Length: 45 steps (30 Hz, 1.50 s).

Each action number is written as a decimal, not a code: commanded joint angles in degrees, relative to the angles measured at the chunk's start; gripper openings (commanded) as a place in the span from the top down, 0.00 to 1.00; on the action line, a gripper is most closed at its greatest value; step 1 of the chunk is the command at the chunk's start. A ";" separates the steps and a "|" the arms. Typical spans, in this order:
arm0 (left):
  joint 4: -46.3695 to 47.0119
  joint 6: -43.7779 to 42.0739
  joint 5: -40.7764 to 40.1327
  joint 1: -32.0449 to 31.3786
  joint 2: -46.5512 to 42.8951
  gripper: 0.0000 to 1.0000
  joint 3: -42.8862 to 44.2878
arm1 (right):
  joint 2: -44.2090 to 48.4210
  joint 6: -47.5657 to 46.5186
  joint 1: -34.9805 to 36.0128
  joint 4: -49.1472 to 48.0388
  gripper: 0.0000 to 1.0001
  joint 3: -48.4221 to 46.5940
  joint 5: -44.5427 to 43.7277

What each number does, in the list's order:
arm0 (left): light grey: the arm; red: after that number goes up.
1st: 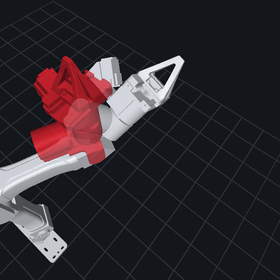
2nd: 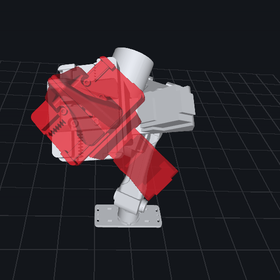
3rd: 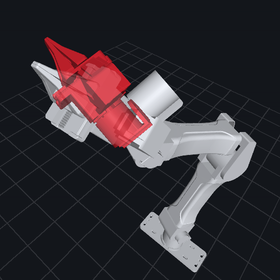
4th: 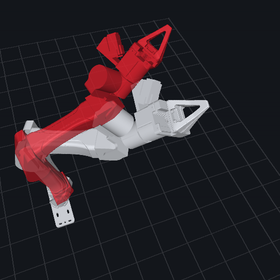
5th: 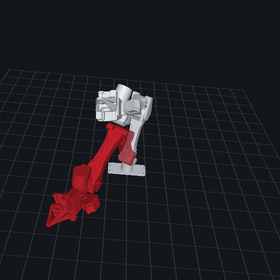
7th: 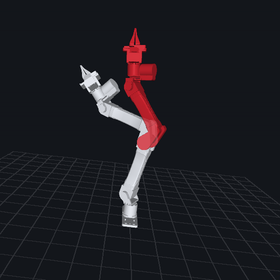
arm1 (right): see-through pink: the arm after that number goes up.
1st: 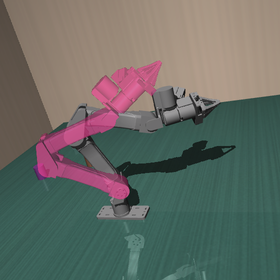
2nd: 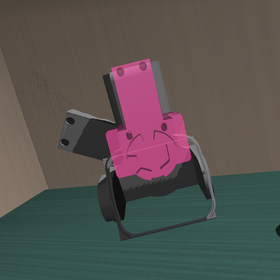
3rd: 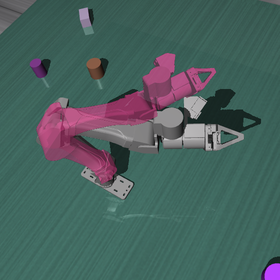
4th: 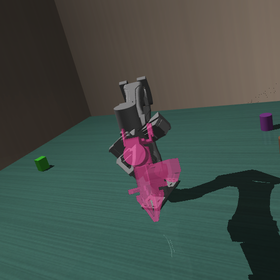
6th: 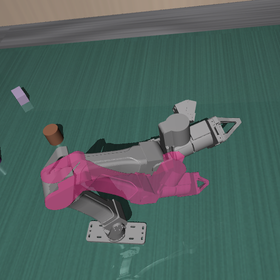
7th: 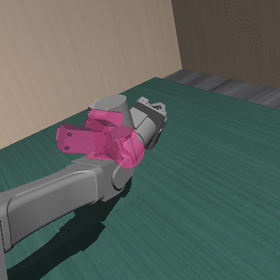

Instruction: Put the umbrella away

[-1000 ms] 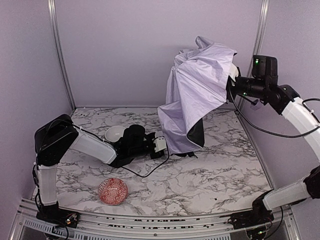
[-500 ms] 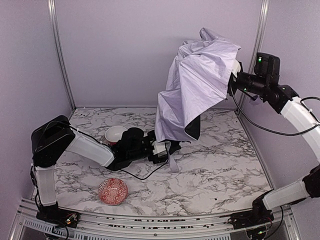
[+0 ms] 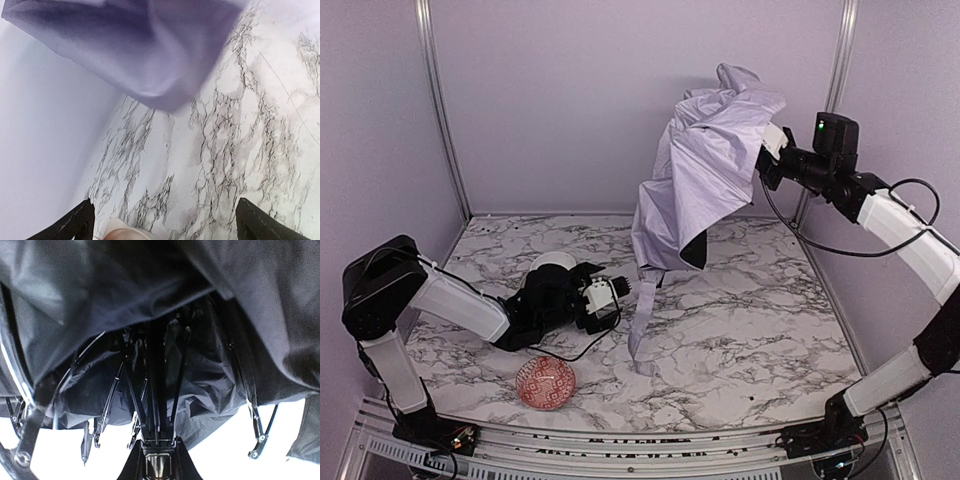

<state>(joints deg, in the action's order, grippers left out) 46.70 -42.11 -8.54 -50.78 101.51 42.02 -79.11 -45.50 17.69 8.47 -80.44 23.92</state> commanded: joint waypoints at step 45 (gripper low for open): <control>-11.29 12.55 -3.86 -4.59 -11.19 0.01 0.43 | -9.48 14.37 24.23 2.70 0.00 23.92 -10.11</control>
<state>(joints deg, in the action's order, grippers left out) 37.67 -28.95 -12.14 -55.55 90.63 40.34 -87.07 -44.60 41.43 1.85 -48.99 13.72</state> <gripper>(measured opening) 0.989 0.991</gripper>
